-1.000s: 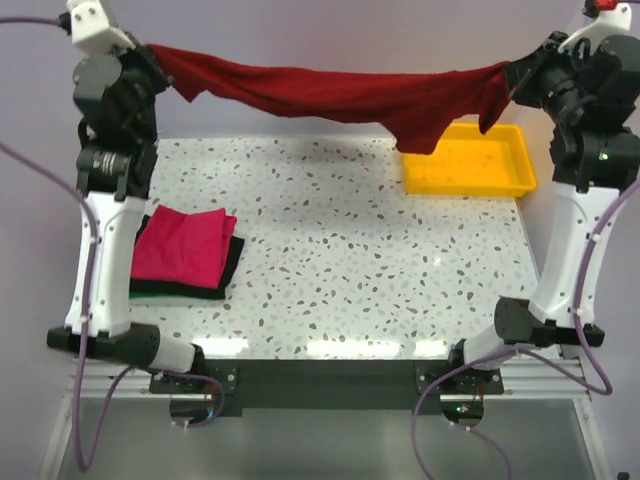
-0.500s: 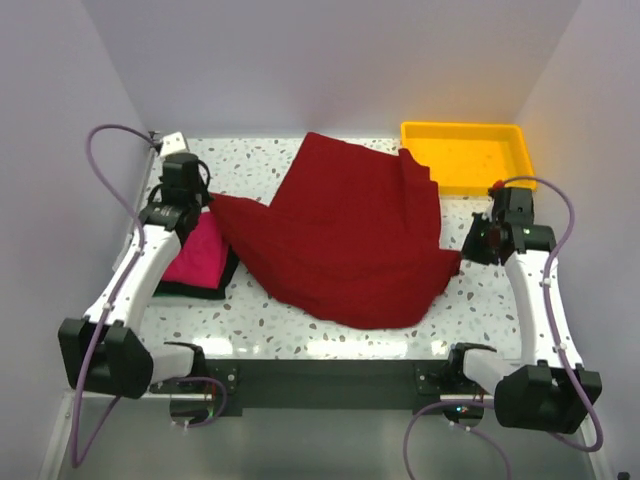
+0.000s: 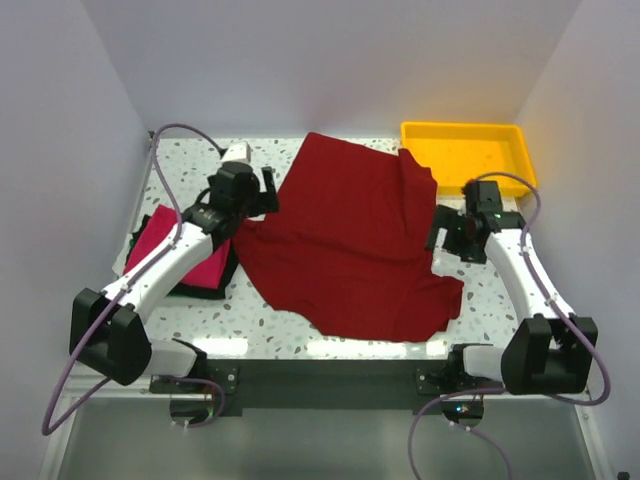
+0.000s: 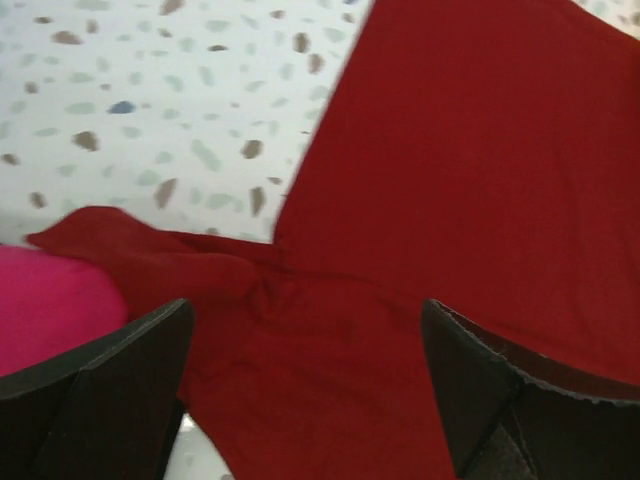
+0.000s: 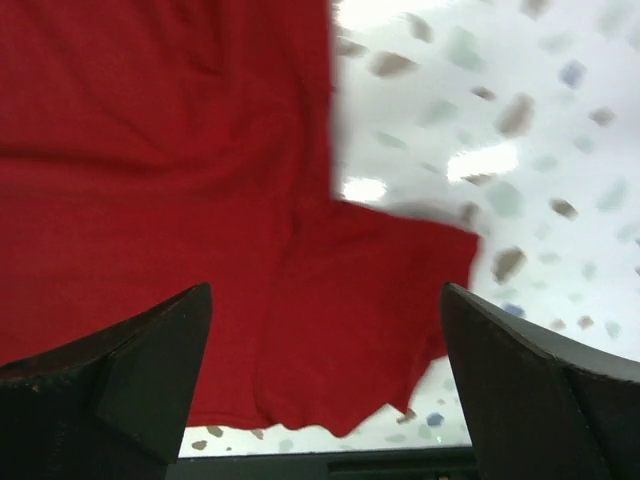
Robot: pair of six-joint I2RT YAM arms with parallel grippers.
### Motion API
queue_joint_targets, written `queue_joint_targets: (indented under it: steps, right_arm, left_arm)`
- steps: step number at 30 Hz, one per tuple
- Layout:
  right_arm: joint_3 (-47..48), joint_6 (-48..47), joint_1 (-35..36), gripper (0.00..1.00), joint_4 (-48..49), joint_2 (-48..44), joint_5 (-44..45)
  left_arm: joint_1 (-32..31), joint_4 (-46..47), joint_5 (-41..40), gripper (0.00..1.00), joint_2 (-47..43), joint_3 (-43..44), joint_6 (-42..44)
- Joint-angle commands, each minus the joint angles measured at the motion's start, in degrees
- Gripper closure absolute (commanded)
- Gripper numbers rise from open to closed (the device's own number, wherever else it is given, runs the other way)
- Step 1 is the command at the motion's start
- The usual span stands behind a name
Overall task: Fold and stack the t-shirts
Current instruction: Flatten the tshirt out
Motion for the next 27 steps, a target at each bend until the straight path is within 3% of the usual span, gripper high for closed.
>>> queue_joint_targets:
  steps: [1, 6, 7, 12, 16, 24, 27]
  right_arm:
    - [6.4, -0.8, 10.6, 0.01, 8.6, 4.9, 0.9]
    - [15.2, -2.2, 20.1, 0.01, 13.5, 21.1, 1.4]
    - [18.5, -2.2, 20.7, 0.01, 13.6, 26.5, 1.4]
    - [23.6, -1.0, 22.7, 0.01, 12.9, 36.8, 4.1]
    - [19.8, 0.3, 23.0, 0.01, 14.1, 38.1, 4.3]
    - [-2.7, 9.6, 24.9, 0.01, 19.1, 28.0, 4.0]
    - [-12.2, 13.8, 27.8, 0.01, 21.5, 23.6, 1.9]
  left_arm:
    - [-4.7, 4.7, 1.9, 0.0, -0.4, -1.9, -1.8]
    - [-14.2, 7.8, 4.4, 0.0, 1.2, -8.3, -6.1]
    - [-15.0, 8.4, 4.8, 0.0, 1.6, -9.1, -6.3]
    - [-15.8, 8.5, 4.6, 0.0, 7.2, -11.5, -9.5]
    - [-15.8, 7.7, 1.4, 0.0, 11.8, -10.3, -10.2]
    - [-15.0, 4.2, -5.9, 0.0, 21.3, -5.5, -10.4]
    - [-13.9, 6.3, -2.6, 0.0, 26.0, -2.9, -8.6]
